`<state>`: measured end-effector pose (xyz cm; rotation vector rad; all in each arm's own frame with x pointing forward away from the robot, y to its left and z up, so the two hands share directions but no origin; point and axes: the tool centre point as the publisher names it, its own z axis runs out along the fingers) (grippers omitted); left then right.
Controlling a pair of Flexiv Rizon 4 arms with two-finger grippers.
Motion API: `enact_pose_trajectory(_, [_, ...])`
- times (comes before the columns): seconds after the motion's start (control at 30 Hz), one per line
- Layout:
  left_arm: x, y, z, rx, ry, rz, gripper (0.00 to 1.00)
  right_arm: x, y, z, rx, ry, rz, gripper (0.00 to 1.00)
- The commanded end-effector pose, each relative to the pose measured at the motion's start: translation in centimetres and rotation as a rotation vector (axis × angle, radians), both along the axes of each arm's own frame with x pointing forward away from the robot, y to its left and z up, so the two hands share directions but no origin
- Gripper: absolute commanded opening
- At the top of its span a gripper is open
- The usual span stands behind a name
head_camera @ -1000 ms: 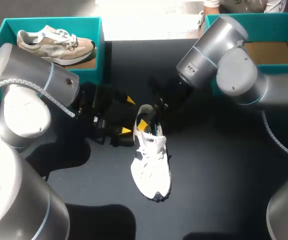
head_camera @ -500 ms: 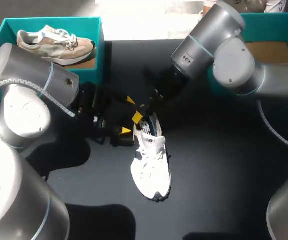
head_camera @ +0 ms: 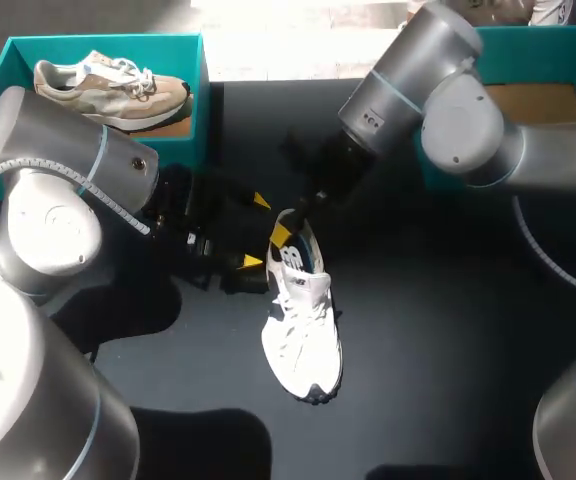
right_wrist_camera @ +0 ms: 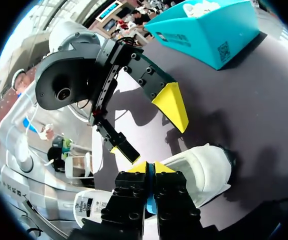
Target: Take the shoe out of the shoebox, open the shoe tongue, remove and reinsert the insole, then place the shoe into the shoebox
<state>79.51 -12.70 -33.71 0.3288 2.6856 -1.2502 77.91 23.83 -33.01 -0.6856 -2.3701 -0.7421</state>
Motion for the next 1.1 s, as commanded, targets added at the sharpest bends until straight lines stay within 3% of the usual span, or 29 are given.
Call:
enact_pose_trajectory(0.03, [0.0, -0.1, 0.0, 0.005, 0.000, 0.000, 1.00, 0.6, 0.3, -0.6, -0.005, -0.003, 0.006, 0.23])
enact_pose_trajectory(0.2, [0.0, -0.1, 0.0, 0.005, 0.000, 0.000, 1.00, 0.7, -0.5, 0.9, 0.000, -0.056, -0.006, 0.38])
enact_pose_trajectory(0.3, [0.0, -0.1, 0.0, 0.005, 0.000, 0.000, 1.00, 0.9, -0.6, 2.1, 0.016, -0.103, -0.001, 0.42])
enact_pose_trajectory(0.4, [0.0, -0.1, 0.0, 0.005, 0.000, 0.000, 1.00, 1.8, -0.5, 3.8, 0.008, -0.123, 0.018, 0.44])
enact_pose_trajectory(0.6, [0.0, -0.1, 0.0, 0.005, 0.000, 0.000, 1.00, 2.6, -0.5, 4.9, 0.007, -0.154, 0.025, 0.44])
enact_pose_trajectory(0.8, [0.0, -0.1, 0.0, 0.005, 0.000, 0.000, 1.00, 2.5, -1.9, 8.3, -0.005, -0.198, -0.044, 0.46])
enact_pose_trajectory(0.93, [0.0, -0.1, 0.0, 0.005, 0.000, 0.000, 1.00, 1.6, -5.1, 8.9, -0.046, -0.179, -0.118, 0.39])
enact_pose_trajectory(1.0, [0.0, -0.1, 0.0, 0.005, 0.000, 0.000, 1.00, 1.1, -5.9, 9.0, -0.049, -0.163, -0.161, 0.23])
enact_pose_trajectory(1.07, [0.0, -0.1, 0.0, 0.005, 0.000, 0.000, 1.00, 0.8, -6.5, 9.0, -0.070, -0.161, -0.196, 0.15])
enact_pose_trajectory(1.1, [0.0, -0.1, 0.0, 0.005, 0.000, 0.000, 1.00, 0.7, -6.5, 8.9, -0.082, -0.153, -0.217, 0.00])
